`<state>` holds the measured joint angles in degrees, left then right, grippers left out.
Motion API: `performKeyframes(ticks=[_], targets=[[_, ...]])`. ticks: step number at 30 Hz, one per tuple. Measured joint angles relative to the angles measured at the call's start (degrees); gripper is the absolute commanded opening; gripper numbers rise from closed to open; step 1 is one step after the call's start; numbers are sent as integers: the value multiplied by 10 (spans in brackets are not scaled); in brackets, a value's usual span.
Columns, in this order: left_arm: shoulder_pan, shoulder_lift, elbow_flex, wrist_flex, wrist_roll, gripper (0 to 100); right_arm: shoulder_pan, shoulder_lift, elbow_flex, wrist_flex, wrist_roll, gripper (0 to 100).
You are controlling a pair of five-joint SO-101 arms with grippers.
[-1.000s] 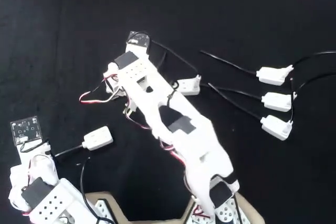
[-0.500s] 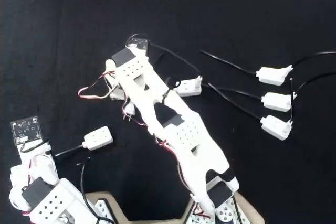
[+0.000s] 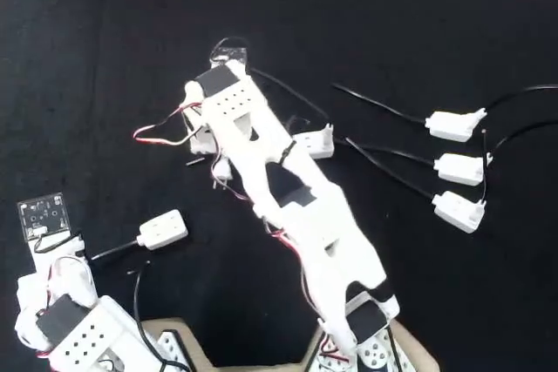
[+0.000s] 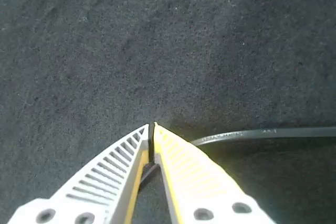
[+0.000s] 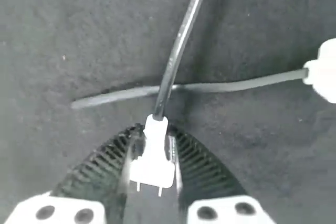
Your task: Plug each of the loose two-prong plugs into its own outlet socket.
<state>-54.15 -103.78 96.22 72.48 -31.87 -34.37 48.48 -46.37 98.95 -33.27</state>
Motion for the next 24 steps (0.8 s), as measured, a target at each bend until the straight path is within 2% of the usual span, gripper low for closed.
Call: performKeyframes(ticks=[5,9,15,17,20,22,24], targets=[[0,0,0,0,0,40,11,-99,139,0,154,35],[0,0,0,0,0,40,51,-171,253,-1,279,35],[0,0,0,0,0,40,77,-203,400,-69,379,44],[0,0,0,0,0,40,76,-203,426,-95,413,94],[0,0,0,0,0,40,76,-203,433,-101,457,224],[0,0,0,0,0,40,76,-203,433,-84,475,302],[0,0,0,0,0,40,76,-203,434,-55,491,337]])
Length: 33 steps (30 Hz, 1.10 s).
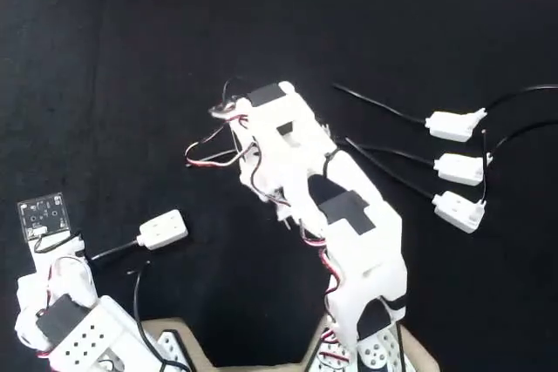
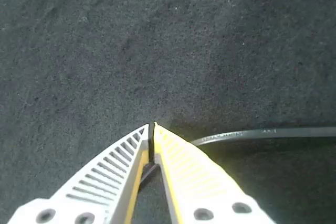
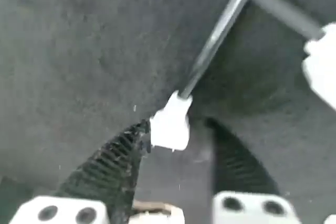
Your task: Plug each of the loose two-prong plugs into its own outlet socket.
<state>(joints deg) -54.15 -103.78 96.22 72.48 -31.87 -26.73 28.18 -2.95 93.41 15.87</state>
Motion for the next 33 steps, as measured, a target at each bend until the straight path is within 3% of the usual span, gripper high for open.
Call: performKeyframes(ticks=[4,13,19,26,33], targets=[[0,0,0,0,0,39,0,-11,0,53,18,307],[0,0,0,0,0,39,0,-80,17,53,19,147],[0,0,0,0,0,39,-1,-62,100,-53,-36,162],[0,0,0,0,0,39,-1,-58,125,-119,-45,158],[0,0,0,0,0,39,1,-62,162,-160,-46,54]])
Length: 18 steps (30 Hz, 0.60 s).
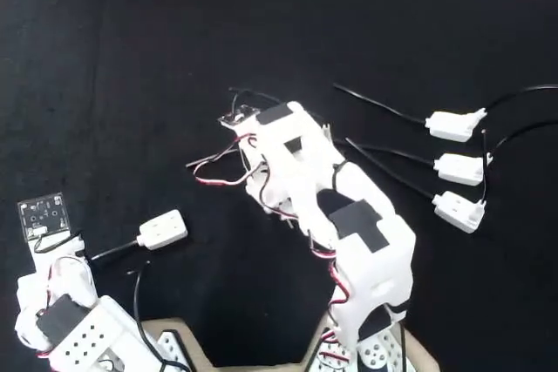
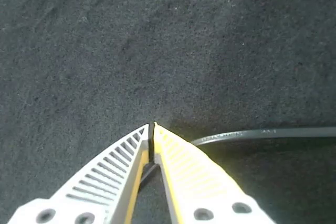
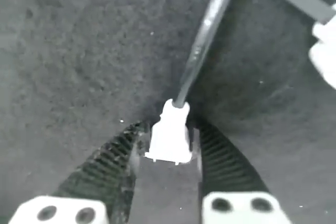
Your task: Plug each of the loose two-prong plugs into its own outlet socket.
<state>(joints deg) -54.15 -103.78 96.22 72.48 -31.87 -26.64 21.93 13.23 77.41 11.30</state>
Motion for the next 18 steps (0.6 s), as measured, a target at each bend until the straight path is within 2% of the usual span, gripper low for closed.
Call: performKeyframes(ticks=[4,11,18], targets=[[0,0,0,0,0,39,1,-1,0,-3,-1,21],[0,0,0,0,0,38,-17,-30,-7,0,-22,26],[0,0,0,0,0,37,-68,-57,33,-33,-23,214]])
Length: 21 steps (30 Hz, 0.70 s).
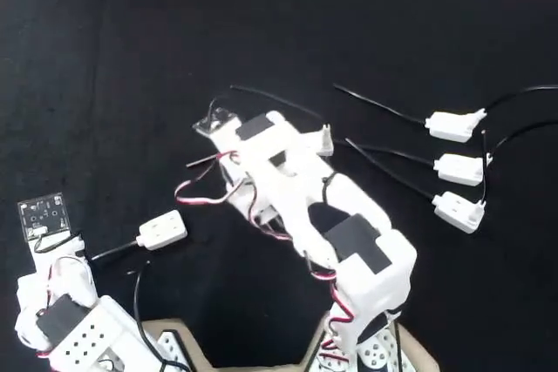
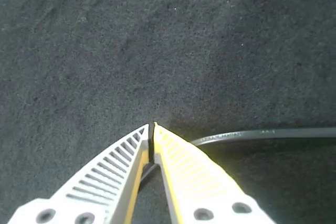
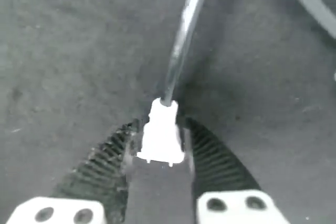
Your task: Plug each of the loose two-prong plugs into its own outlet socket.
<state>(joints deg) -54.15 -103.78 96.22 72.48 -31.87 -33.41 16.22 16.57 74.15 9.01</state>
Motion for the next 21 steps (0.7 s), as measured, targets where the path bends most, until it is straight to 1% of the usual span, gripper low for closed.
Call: performKeyframes(ticks=[2,4,6,10,13,15,18,21], targets=[[0,0,0,0,0,37,1,0,6,-21,1,253],[0,0,0,0,0,37,2,-2,6,-25,20,266],[0,0,0,0,0,37,2,-5,4,-11,47,268],[0,0,0,0,0,37,11,-5,-28,46,47,267],[0,0,0,0,0,37,12,-5,-31,50,47,265],[0,0,0,0,0,37,17,-5,-31,50,48,239],[0,0,0,0,0,37,24,-27,-17,38,52,129],[0,0,0,0,0,37,26,-47,12,6,55,120]])
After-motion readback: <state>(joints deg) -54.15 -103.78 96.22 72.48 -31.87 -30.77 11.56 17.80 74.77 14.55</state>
